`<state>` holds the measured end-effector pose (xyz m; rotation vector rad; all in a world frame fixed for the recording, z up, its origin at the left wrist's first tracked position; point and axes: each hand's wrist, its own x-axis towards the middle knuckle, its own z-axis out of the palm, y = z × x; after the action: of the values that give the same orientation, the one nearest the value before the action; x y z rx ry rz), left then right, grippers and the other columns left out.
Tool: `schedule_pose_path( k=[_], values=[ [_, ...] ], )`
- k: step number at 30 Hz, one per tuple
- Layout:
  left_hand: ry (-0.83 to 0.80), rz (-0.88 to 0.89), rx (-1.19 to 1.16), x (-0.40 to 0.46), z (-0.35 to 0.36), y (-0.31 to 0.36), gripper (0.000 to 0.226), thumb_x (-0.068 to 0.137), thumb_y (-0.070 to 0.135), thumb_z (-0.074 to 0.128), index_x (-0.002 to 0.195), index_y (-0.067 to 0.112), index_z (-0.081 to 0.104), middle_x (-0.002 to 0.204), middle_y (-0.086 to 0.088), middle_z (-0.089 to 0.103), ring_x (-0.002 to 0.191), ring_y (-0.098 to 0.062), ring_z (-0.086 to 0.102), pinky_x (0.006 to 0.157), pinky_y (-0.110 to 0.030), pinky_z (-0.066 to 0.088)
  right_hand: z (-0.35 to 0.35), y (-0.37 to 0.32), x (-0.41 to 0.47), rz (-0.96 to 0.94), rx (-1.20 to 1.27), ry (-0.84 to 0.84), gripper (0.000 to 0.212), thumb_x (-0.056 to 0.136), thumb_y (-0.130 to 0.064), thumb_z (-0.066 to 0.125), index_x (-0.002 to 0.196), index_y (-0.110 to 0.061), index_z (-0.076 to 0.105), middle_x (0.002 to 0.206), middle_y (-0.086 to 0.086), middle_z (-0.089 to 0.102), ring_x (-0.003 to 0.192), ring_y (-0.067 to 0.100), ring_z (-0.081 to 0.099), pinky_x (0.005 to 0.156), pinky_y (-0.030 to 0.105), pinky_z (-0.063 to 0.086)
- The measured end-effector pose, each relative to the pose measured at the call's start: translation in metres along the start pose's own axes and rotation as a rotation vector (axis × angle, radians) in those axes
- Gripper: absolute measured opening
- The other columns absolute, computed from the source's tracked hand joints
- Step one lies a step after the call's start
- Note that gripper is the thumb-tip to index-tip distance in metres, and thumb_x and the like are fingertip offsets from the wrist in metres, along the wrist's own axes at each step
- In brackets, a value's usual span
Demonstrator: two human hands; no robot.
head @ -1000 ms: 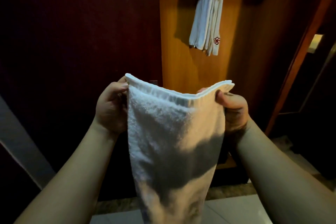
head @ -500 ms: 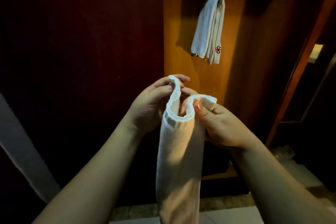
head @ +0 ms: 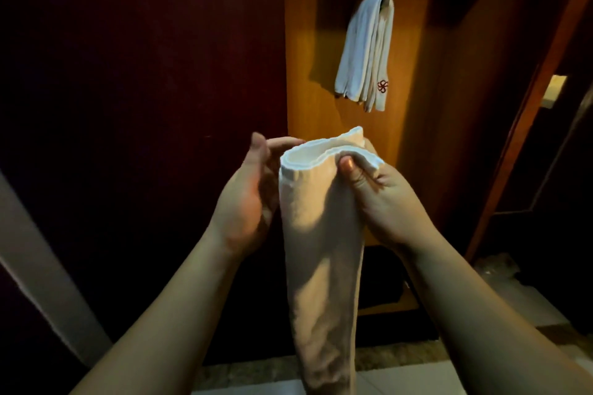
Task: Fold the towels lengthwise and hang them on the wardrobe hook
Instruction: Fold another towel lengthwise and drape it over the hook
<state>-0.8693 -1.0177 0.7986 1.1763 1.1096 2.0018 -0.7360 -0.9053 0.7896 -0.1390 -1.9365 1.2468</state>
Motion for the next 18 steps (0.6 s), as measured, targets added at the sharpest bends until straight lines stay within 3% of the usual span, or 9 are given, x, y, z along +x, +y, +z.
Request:
schedule_pose_path(
  k=[2, 4, 6, 9, 12, 14, 15, 18],
  values=[
    [-0.032, 0.04, 0.116, -0.005, -0.005, -0.005, 0.064, 0.072, 0.066, 0.072, 0.112, 0.017, 0.062, 0.108, 0.002, 0.074, 0.102, -0.012, 0.067, 0.084, -0.025, 0.054, 0.0, -0.001, 0.002, -0.007, 0.0, 0.052, 0.037, 0.09, -0.054, 0.052, 0.106, -0.028, 0.072, 0.122, 0.007, 0.064, 0.115, 0.009, 0.061, 0.099, 0.026, 0.045],
    [-0.045, 0.048, 0.225, -0.011, -0.001, -0.009, 0.042, 0.08, 0.039, 0.076, 0.113, 0.018, 0.061, 0.104, 0.011, 0.074, 0.1, -0.003, 0.067, 0.082, -0.017, 0.052, 0.001, 0.0, 0.004, -0.002, -0.019, 0.058, 0.031, 0.092, -0.05, 0.052, 0.103, -0.028, 0.07, 0.121, 0.011, 0.062, 0.111, 0.009, 0.063, 0.096, 0.024, 0.048],
    [0.0, 0.074, 0.209, -0.014, 0.006, -0.008, 0.029, 0.082, 0.021, 0.066, 0.11, 0.015, 0.065, 0.097, 0.006, 0.076, 0.093, -0.006, 0.069, 0.079, -0.018, 0.053, 0.001, 0.001, 0.004, 0.002, -0.048, 0.055, 0.028, 0.093, -0.048, 0.052, 0.103, -0.029, 0.07, 0.122, 0.012, 0.061, 0.11, 0.008, 0.063, 0.096, 0.023, 0.048],
    [0.034, 0.038, 0.124, -0.011, 0.005, -0.009, 0.03, 0.084, 0.017, 0.061, 0.111, 0.005, 0.067, 0.1, -0.01, 0.075, 0.092, -0.02, 0.07, 0.082, -0.028, 0.057, 0.0, -0.001, 0.004, -0.035, -0.013, 0.09, 0.022, 0.093, -0.045, 0.055, 0.101, -0.032, 0.071, 0.116, 0.01, 0.06, 0.106, 0.009, 0.062, 0.091, 0.021, 0.048],
    [0.035, -0.033, 0.063, -0.01, 0.005, -0.009, 0.031, 0.088, 0.013, 0.062, 0.116, -0.001, 0.064, 0.105, -0.019, 0.072, 0.094, -0.027, 0.069, 0.084, -0.034, 0.057, -0.003, -0.001, 0.004, -0.065, 0.011, 0.11, 0.021, 0.092, -0.041, 0.058, 0.11, -0.046, 0.068, 0.116, -0.012, 0.064, 0.11, 0.004, 0.06, 0.09, 0.019, 0.046],
    [-0.007, -0.055, 0.046, -0.009, 0.004, -0.008, 0.027, 0.088, 0.011, 0.062, 0.113, 0.0, 0.064, 0.102, -0.017, 0.073, 0.091, -0.025, 0.07, 0.081, -0.032, 0.058, -0.005, 0.001, 0.005, -0.074, 0.007, 0.138, 0.034, 0.088, -0.046, 0.062, 0.119, -0.058, 0.056, 0.12, -0.036, 0.058, 0.12, 0.0, 0.056, 0.097, 0.025, 0.048],
    [-0.025, -0.065, 0.037, -0.009, 0.004, -0.007, 0.025, 0.087, 0.011, 0.061, 0.11, 0.002, 0.065, 0.1, -0.015, 0.074, 0.09, -0.023, 0.071, 0.079, -0.031, 0.058, -0.006, 0.003, 0.005, -0.07, 0.014, 0.151, 0.039, 0.085, -0.049, 0.063, 0.122, -0.058, 0.052, 0.118, -0.039, 0.058, 0.118, -0.001, 0.058, 0.095, 0.026, 0.05],
    [-0.071, -0.047, 0.033, -0.007, 0.0, -0.004, 0.02, 0.086, 0.008, 0.062, 0.106, 0.006, 0.067, 0.098, -0.012, 0.074, 0.089, -0.022, 0.071, 0.08, -0.031, 0.058, -0.008, 0.007, 0.008, 0.005, 0.099, 0.125, 0.041, 0.07, -0.06, 0.07, 0.106, -0.043, 0.063, 0.093, -0.015, 0.072, 0.084, 0.005, 0.07, 0.067, 0.02, 0.054]
  ],
)
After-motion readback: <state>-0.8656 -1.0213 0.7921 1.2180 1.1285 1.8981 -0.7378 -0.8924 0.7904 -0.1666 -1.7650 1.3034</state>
